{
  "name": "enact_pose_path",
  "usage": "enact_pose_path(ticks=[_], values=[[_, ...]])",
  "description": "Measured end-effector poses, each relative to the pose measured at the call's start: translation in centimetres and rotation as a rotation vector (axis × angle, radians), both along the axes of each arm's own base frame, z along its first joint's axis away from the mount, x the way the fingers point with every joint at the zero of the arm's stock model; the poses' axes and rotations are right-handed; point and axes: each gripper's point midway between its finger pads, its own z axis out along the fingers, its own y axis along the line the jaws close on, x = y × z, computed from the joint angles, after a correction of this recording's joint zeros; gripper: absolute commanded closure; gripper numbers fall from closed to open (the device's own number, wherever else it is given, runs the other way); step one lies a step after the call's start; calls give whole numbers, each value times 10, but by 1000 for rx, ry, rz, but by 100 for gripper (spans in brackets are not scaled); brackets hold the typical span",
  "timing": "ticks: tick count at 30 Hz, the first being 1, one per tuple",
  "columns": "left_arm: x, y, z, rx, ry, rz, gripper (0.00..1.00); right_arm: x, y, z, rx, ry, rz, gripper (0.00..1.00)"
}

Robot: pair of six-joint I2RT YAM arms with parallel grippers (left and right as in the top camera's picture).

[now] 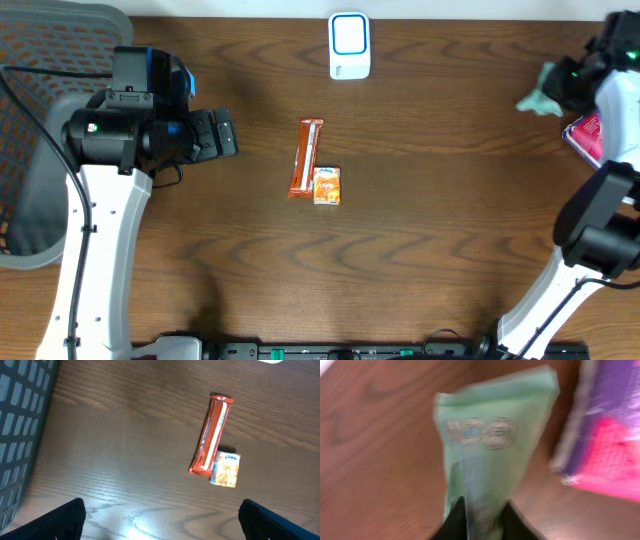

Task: Scan the item barcode
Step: 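Carry the green pack right and drop it at the right edge, then reach the right gripper to the orange Kleenex packet and grasp it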

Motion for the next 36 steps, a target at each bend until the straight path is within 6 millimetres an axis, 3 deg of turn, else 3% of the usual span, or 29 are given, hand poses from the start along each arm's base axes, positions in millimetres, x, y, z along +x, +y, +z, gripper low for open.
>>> enact_pose_path(ticks=[2, 5, 11, 16, 20, 23, 24, 26, 30, 34, 36], values=[[0, 0, 0, 0, 0, 0, 2, -7, -18, 0, -36, 16, -24, 29], [0, 0, 0, 0, 0, 0, 2, -17, -33, -4, -66, 41, -39, 16], [0, 0, 0, 0, 0, 0, 2, -28, -34, -20, -64, 88, -32, 17], [0, 0, 0, 0, 0, 1, 2, -20, -4, -26, 32, 57, 80, 18], [0, 0, 0, 0, 0, 1, 2, 2, 53, -17, 177, -43, 267, 18], [0, 0, 0, 0, 0, 0, 2, 19, 108, -3, 299, -136, 420, 18], [0, 0, 0, 0, 0, 0, 2, 22, 134, 4, 356, -165, 485, 18], [0, 0, 0, 0, 0, 0, 2, 20, 166, 9, 419, -173, 558, 18], [0, 0, 0, 0, 0, 1, 2, -7, 232, 5, 526, -70, 681, 19], [0, 0, 0, 0, 0, 0, 2, -46, 290, -5, 544, 84, 817, 46], [0, 0, 0, 0, 0, 0, 2, -61, 319, -12, 523, 132, 891, 47]])
